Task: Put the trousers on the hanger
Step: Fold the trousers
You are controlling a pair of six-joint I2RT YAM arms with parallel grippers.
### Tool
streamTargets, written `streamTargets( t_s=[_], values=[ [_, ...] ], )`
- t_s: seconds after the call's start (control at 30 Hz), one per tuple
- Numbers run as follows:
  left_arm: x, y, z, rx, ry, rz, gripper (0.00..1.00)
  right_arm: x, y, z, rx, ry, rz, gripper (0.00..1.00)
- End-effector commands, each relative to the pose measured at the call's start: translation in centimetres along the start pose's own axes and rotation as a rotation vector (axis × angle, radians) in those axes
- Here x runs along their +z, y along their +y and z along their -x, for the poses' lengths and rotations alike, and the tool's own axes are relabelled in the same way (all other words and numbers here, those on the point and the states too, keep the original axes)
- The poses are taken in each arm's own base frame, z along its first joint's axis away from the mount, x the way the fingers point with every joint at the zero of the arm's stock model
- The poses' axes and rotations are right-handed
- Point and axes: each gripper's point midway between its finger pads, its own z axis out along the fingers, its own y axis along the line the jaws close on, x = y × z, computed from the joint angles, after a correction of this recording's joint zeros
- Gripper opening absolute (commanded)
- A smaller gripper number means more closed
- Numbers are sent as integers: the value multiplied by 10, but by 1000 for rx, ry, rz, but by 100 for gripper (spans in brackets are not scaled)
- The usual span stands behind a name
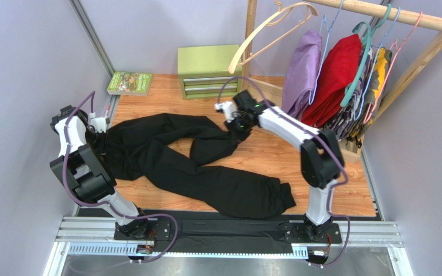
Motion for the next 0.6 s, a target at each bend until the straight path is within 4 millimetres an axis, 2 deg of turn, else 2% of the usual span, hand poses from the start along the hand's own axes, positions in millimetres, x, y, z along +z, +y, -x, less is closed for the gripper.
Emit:
streamTargets(
  t_s=[0.0, 0.13, 0.17, 0.2, 0.23, 0.27, 0.3, 0.33, 0.4, 0.47, 0.5, 0.57],
  values=[
    [-21, 6, 19, 46, -86, 33, 0, -105, -60, -23, -19, -65, -272, 0],
    [-25, -2, 29, 43, -128, -15, 0, -133, -124, -55, 17, 20, -465, 0],
    [-25, -6, 30, 34, -129, -40, 0, -138, -134, -53, 22, 20, -485, 9],
    [-27, -13, 37, 35, -155, -83, 0, -136, -144, -63, 39, 79, -507, 21],
    [-27, -18, 38, 24, -158, -111, 0, -140, -147, -64, 43, 101, -523, 51],
    [-27, -22, 41, 26, -163, -129, 0, -144, -146, -61, 53, 96, -518, 68],
    [-27, -25, 45, 27, -166, -146, 0, -145, -139, -66, 58, 114, -493, 78],
    [-27, -26, 47, 29, -165, -152, 0, -151, -130, -66, 54, 100, -470, 82],
    [-28, -24, 50, 32, -169, -141, 0, -148, -102, -89, 34, 155, -356, 82],
    [-26, -20, 52, 25, -171, -120, 0, -155, -81, -103, -5, 162, -294, 81],
    [-26, -18, 51, 20, -165, -110, 0, -152, -64, -130, -3, 232, -232, 81],
    [-24, -17, 51, 14, -163, -110, 0, -155, -42, -146, -10, 245, -159, 79]
  ],
)
